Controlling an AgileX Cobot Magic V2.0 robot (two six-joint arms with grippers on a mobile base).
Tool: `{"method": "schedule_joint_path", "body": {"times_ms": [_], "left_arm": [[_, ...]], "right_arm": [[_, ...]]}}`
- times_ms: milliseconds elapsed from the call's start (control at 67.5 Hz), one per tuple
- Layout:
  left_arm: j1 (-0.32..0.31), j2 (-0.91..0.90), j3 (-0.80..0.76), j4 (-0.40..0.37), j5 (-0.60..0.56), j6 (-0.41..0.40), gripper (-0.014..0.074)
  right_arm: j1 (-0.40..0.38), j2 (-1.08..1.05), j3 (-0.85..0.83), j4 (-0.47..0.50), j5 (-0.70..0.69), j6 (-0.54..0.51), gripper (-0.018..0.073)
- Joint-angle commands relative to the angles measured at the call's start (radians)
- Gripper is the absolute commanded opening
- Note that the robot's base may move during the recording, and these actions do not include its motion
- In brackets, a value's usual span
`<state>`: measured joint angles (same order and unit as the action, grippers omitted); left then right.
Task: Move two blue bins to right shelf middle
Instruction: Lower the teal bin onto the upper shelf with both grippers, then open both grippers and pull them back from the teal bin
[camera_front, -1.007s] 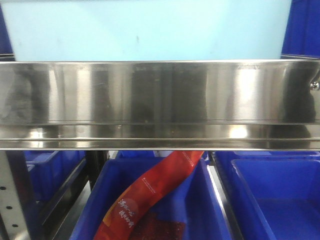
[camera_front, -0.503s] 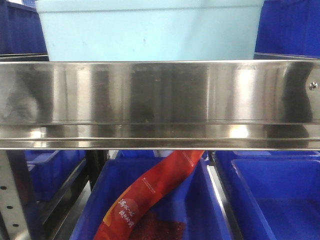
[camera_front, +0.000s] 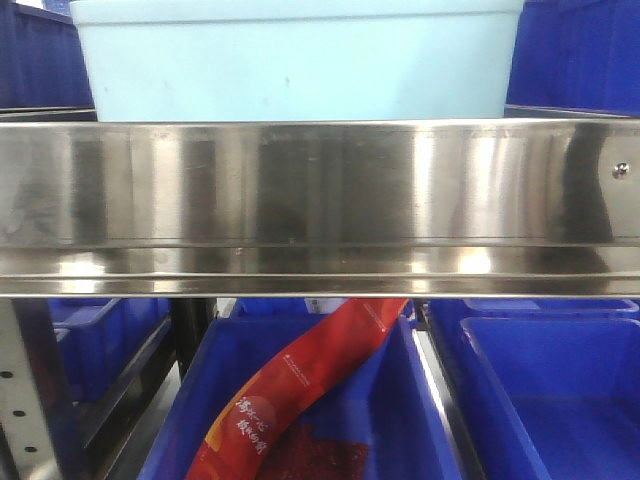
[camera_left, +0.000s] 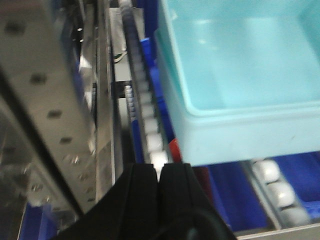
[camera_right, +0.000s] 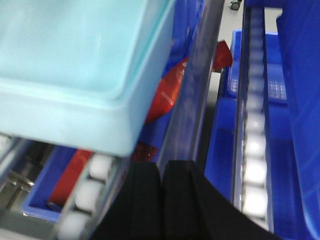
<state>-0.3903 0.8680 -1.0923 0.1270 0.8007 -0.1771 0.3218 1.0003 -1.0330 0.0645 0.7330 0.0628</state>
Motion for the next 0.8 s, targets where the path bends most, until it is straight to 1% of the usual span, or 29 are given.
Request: {"method": "schedule_joint_path", "body": {"times_ms": [0, 104, 207, 311, 385, 548, 637, 785], "left_arm": [[-0.003, -0.087, 0.123, 0.017, -0.090, -0.025, -0.0111], [-0.003, -0.199, 0.285, 0.019, -0.190, -0.025, -0.0111], [-0.003, -0.319, 0.413, 0.019, -0.275, -0.025, -0.0111], [-0.003, -0.452, 0.519, 0.019, -0.379, -0.025, -0.0111], [-0.003, -0.542, 0.568, 0.021, -0.430, -0.025, -0.0111], [-0.003, -0.687, 0.639, 0.069, -0.452, -0.025, -0.0111], [-0.003, -0.746, 0.656, 0.069, -0.448, -0.025, -0.0111], [-0.003, -0.767, 0.659, 0.069, -0.448, -0.025, -0.0111]], "right_arm": [[0.000, -0.075, 0.111, -0.014, -0.084, 0.000, -0.0161], [0.000, -0.168, 0.258, -0.014, -0.173, 0.000, -0.0161], [0.000, -0.269, 0.394, -0.023, -0.256, 0.000, -0.0161], [0.000, -0.378, 0.499, -0.042, -0.319, 0.000, -0.0161], [0.000, -0.459, 0.554, -0.046, -0.340, 0.000, -0.0161], [0.000, -0.621, 0.603, -0.058, -0.362, 0.000, -0.0161], [0.000, -0.708, 0.604, -0.065, -0.378, 0.000, -0.0161], [0.000, -0.788, 0.604, -0.070, -0.417, 0.000, -0.0161]]}}
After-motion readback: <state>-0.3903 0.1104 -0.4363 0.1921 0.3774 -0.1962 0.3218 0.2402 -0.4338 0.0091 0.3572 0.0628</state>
